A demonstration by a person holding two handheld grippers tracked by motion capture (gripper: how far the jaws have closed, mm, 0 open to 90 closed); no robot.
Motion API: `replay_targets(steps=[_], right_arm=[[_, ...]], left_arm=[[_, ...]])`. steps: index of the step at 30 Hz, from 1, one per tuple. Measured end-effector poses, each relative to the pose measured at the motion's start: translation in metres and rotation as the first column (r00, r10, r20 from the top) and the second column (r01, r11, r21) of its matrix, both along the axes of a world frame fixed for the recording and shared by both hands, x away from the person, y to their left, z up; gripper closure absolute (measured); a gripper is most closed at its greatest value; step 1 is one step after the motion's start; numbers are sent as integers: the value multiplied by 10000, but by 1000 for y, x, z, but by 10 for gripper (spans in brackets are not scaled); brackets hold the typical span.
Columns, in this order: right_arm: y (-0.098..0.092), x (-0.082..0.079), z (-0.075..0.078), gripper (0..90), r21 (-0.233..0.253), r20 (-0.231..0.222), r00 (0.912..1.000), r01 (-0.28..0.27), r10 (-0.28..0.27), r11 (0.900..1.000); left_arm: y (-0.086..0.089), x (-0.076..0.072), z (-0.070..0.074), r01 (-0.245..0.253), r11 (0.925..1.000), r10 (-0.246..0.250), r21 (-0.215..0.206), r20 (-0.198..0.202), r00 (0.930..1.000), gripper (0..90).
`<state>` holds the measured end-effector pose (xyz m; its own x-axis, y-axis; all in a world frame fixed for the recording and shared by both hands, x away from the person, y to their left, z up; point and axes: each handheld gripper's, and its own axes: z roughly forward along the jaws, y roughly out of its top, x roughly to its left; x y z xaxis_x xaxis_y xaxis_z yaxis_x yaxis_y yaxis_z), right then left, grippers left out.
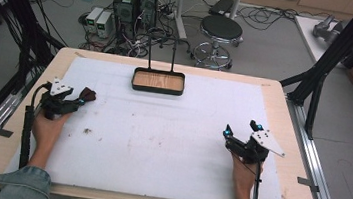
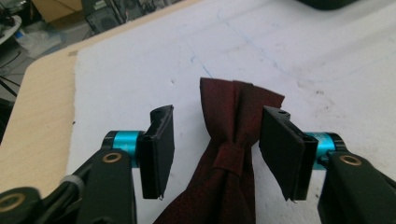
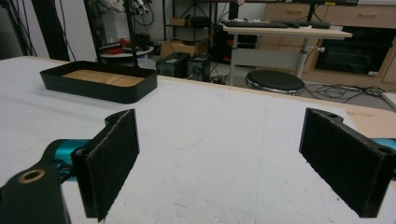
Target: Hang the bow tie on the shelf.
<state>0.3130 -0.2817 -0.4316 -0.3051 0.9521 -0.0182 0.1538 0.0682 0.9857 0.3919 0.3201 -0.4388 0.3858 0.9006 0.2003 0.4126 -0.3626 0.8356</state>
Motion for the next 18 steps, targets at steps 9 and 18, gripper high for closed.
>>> replay_targets(steps=[9, 18], right_arm=[[0, 0, 0, 112, 20, -34, 10000, -21, 21, 10000], [0, 0, 0, 112, 17, -35, 10000, -19, 19, 10000]], left_arm=[[0, 3, -1, -9, 9994, 37, 340, -807, 9967, 577], [-3, 4, -2, 299, 9980, -236, 557, -1095, 9937, 733]])
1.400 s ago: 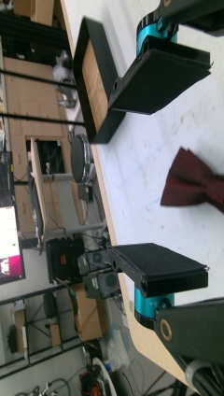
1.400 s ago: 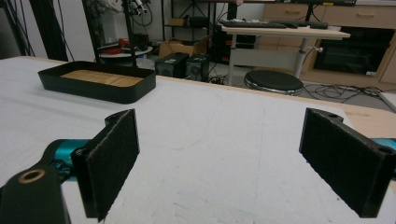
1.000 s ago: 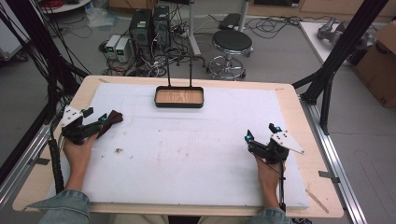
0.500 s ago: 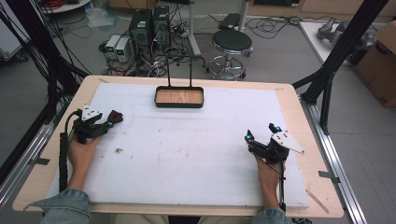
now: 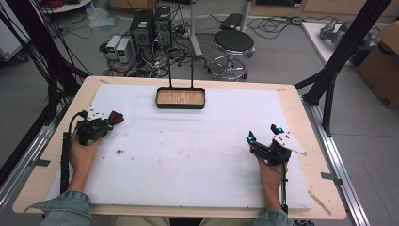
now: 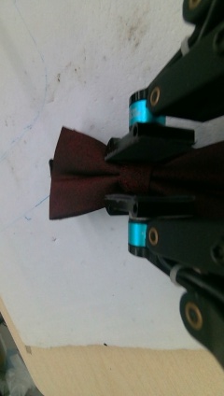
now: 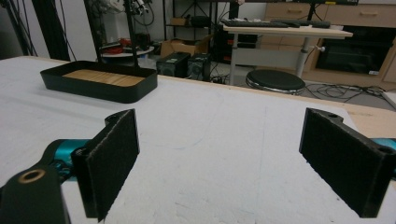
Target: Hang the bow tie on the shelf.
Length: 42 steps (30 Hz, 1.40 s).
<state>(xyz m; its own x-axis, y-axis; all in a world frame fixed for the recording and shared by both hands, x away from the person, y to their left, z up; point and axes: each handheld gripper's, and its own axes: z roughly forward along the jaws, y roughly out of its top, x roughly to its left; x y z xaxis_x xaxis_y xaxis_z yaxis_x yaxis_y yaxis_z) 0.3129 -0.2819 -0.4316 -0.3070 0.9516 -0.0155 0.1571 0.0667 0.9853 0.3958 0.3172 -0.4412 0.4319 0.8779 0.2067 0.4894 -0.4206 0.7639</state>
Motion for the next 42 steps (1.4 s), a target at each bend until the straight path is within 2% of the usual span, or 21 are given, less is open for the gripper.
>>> replay_targets(steps=[6, 7, 8, 10, 11, 13, 14, 18, 20, 21, 22, 23, 24, 27, 29, 30, 32, 33, 35, 38, 42], right_arm=[[0, 0, 0, 112, -11, -1, 10000, 3, -3, 10000], [0, 0, 0, 112, -12, -1, 10000, 8, -8, 10000], [0, 0, 0, 112, -9, -3, 10000, 9, -9, 10000], [0, 0, 0, 112, -13, -1, 10000, 17, -17, 10000], [0, 0, 0, 112, -10, -4, 10000, 23, -23, 10000], [0, 0, 0, 112, 11, -11, 10000, 20, -20, 10000], [0, 0, 0, 112, 62, -39, 10000, 36, -36, 10000], [-1, 0, 0, 112, 108, -51, 10000, 21, -21, 9999], [-2, 0, 0, 112, 132, -52, 10000, 8, -7, 9999], [-2, 0, 0, 112, 132, -52, 10000, 8, -7, 9999], [-2, 0, 0, 112, 138, -26, 10000, 10, -9, 9999], [-2, 0, 0, 112, 178, -32, 10000, 18, -18, 9998], [-2, 0, 0, 112, 211, -57, 10000, 55, -54, 9998], [-3, 1, 0, 112, 232, -63, 10000, 59, -58, 9997], [-3, 1, 0, 112, 231, -53, 10000, 74, -73, 9997], [-3, 1, 0, 112, 240, -65, 9999, 81, -80, 9997], [-3, 1, 0, 112, 242, -67, 10000, 72, -70, 9997], [-3, 1, 0, 112, 249, -69, 10000, 73, -72, 9997], [-3, 1, 0, 112, 247, -50, 10000, 65, -64, 9997], [-3, 1, 0, 112, 252, -64, 10000, 61, -59, 9997], [-3, 1, 0, 112, 190, -63, 10000, 60, -58, 9998]], left_arm=[[5, -2, 3, 70, 9984, -62, -554, 137, 9999, 756], [7, -5, 7, 177, 9962, -141, -855, 434, 9990, 756], [7, -5, 7, 177, 9962, -141, -855, 434, 9990, 757], [8, -7, 11, 314, 9928, -227, -1153, 755, 9969, 758], [8, -9, 15, 514, 9895, -383, -1351, 979, 9945, 758], [7, -10, 17, 575, 9876, -417, -1458, 1091, 9932, 758], [5, -12, 21, 714, 9839, -514, -1641, 1229, 9911, 758], [1, -14, 28, 982, 9801, -713, -1728, 1555, 9853, 758], [-3, -16, 36, 1263, 9745, -909, -1855, 1882, 9779, 758], [-3, -16, 36, 1263, 9745, -909, -1855, 1882, 9779, 758], [-7, -16, 42, 1431, 9704, -1020, -1947, 2065, 9731, 759], [-7, -16, 42, 1431, 9704, -1020, -1947, 2065, 9731, 759], [-10, -15, 48, 1587, 9667, -1130, -2008, 2218, 9685, 759], [-15, -10, 56, 1806, 9587, -1253, -2195, 2439, 9617, 760], [-17, -8, 57, 1861, 9567, -1288, -2239, 2480, 9602, 760], [-21, -3, 62, 2004, 9533, -1399, -2260, 2576, 9561, 760], [-25, 1, 66, 2144, 9479, -1501, -2355, 2635, 9529, 760], [-25, 1, 66, 2144, 9479, -1501, -2355, 2635, 9529, 760], [-29, 6, 70, 2332, 9422, -1651, -2404, 2725, 9479, 761], [-37, 14, 74, 2599, 9330, -1882, -2490, 2781, 9419, 761], [-48, 29, 82, 3004, 9138, -2203, -2734, 2878, 9320, 761]])
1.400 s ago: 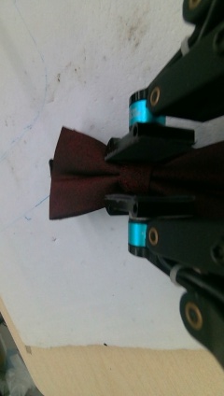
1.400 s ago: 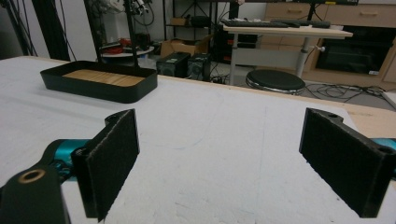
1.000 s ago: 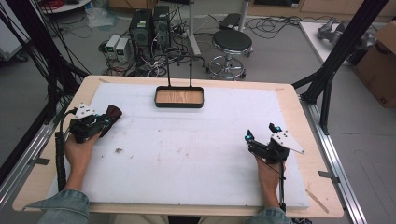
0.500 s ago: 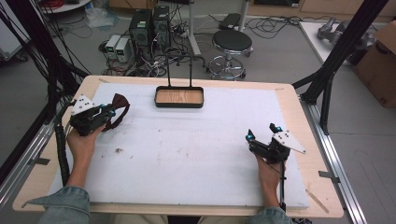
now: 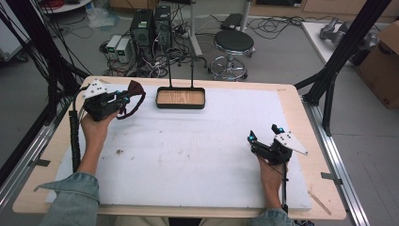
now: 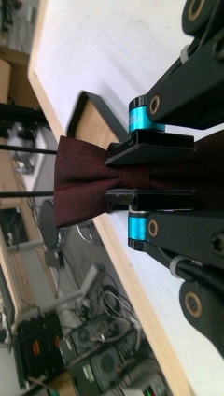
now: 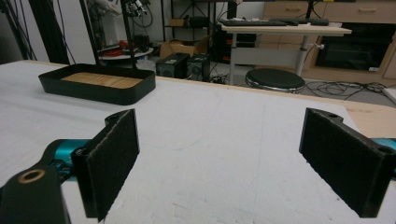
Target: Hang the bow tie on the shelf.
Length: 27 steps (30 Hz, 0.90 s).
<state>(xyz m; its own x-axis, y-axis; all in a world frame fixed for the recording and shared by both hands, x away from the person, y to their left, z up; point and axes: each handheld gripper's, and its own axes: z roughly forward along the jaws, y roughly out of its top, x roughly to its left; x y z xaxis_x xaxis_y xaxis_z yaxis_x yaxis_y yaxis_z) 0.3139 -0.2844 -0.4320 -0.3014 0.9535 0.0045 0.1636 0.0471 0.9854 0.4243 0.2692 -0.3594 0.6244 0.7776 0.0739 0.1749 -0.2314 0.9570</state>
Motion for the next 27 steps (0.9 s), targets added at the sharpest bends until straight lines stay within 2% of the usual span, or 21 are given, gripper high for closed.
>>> replay_targets(steps=[3, 5, 6, 8, 13, 17, 18, 21, 23, 25, 27], right_arm=[[0, 1, 0, 112, -75, 45, 10000, -16, 16, 10000], [1, 1, 0, 112, -102, 7, 10000, 13, -13, 9999], [1, 1, 0, 112, -52, -39, 10000, 17, -18, 10000], [1, 1, 0, 112, -83, -42, 10000, 17, -17, 10000], [1, 1, 0, 112, -56, -68, 10000, -7, 7, 10000], [1, 1, 0, 112, -55, -69, 10000, -29, 28, 10000], [1, 1, 0, 112, -54, -63, 10000, -37, 37, 10000], [0, 2, 0, 112, -99, -5, 10000, -53, 53, 9999], [0, 2, 0, 112, -74, -19, 10000, -64, 64, 10000], [0, 2, 0, 112, -64, -23, 10000, -73, 73, 10000], [0, 2, 0, 112, -56, -33, 10000, -79, 79, 10000]], left_arm=[[-3, 7, 3, 189, 9996, -189, -214, -9, 9998, 761], [-8, 18, 8, 439, 9972, -440, -600, 0, 9990, 761], [-8, 18, 8, 439, 9972, -440, -600, 0, 9990, 760], [-12, 26, 14, 754, 9932, -755, -890, 17, 9971, 761], [-22, 36, 25, 1044, 9888, -1029, -1068, 197, 9945, 761], [-27, 45, 29, 1088, 9855, -1064, -1302, 249, 9940, 761], [-29, 50, 31, 1142, 9820, -1108, -1501, 308, 9934, 761], [-32, 55, 33, 1088, 9792, -1029, -1716, 429, 9938, 760], [-34, 61, 34, 1031, 9770, -985, -1864, 337, 9946, 760], [-35, 69, 35, 948, 9712, -901, -2188, 316, 9954, 761], [-35, 71, 35, 918, 9697, -858, -2264, 359, 9957, 760]])
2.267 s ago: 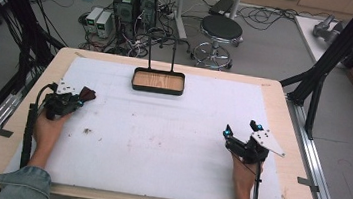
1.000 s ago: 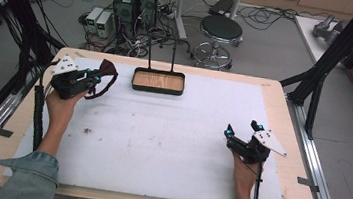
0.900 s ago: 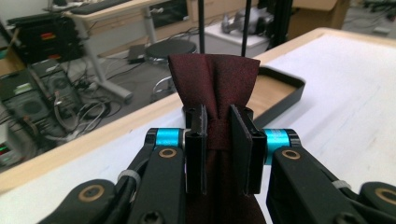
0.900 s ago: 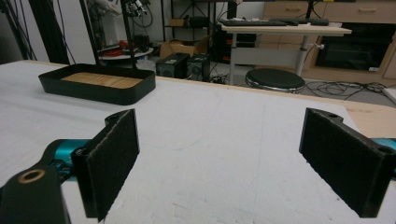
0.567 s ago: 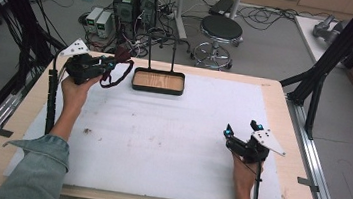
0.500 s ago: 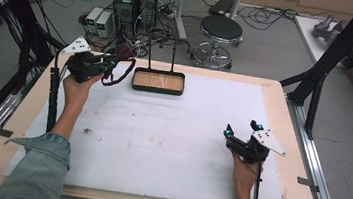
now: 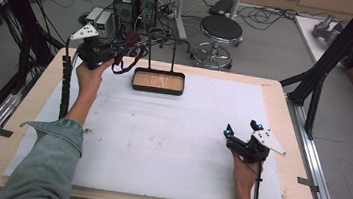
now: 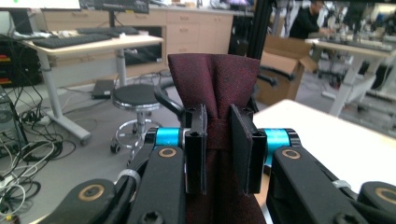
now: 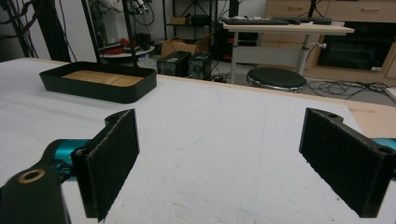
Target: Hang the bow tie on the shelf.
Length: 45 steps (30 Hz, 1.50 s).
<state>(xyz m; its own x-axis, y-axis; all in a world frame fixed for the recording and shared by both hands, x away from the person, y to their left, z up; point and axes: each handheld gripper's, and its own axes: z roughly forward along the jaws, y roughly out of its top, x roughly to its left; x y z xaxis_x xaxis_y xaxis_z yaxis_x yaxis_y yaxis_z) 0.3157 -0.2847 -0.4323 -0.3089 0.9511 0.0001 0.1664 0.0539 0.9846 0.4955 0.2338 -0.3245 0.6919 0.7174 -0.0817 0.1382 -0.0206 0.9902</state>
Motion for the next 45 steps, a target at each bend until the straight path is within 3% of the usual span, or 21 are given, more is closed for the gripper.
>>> replay_targets(steps=[1, 11, 33, 45], right_arm=[[0, 0, 0, 112, 15, -23, 10000, 15, -15, 10000], [0, 0, 0, 112, 81, -42, 10000, -15, 16, 10000], [0, 0, -1, 112, 86, -85, 10000, -48, 49, 10000], [0, 0, 0, 112, 68, -72, 10000, -53, 53, 10000]], left_arm=[[1, 4, 0, -88, 9995, 89, -306, 44, 10000, 760], [7, 26, -12, -494, 9915, 446, -1204, -423, 9981, 758], [22, 27, -43, -616, 9929, 514, -1021, -1000, 9937, 744], [27, 24, -41, -638, 9931, 545, -980, -952, 9940, 687]])
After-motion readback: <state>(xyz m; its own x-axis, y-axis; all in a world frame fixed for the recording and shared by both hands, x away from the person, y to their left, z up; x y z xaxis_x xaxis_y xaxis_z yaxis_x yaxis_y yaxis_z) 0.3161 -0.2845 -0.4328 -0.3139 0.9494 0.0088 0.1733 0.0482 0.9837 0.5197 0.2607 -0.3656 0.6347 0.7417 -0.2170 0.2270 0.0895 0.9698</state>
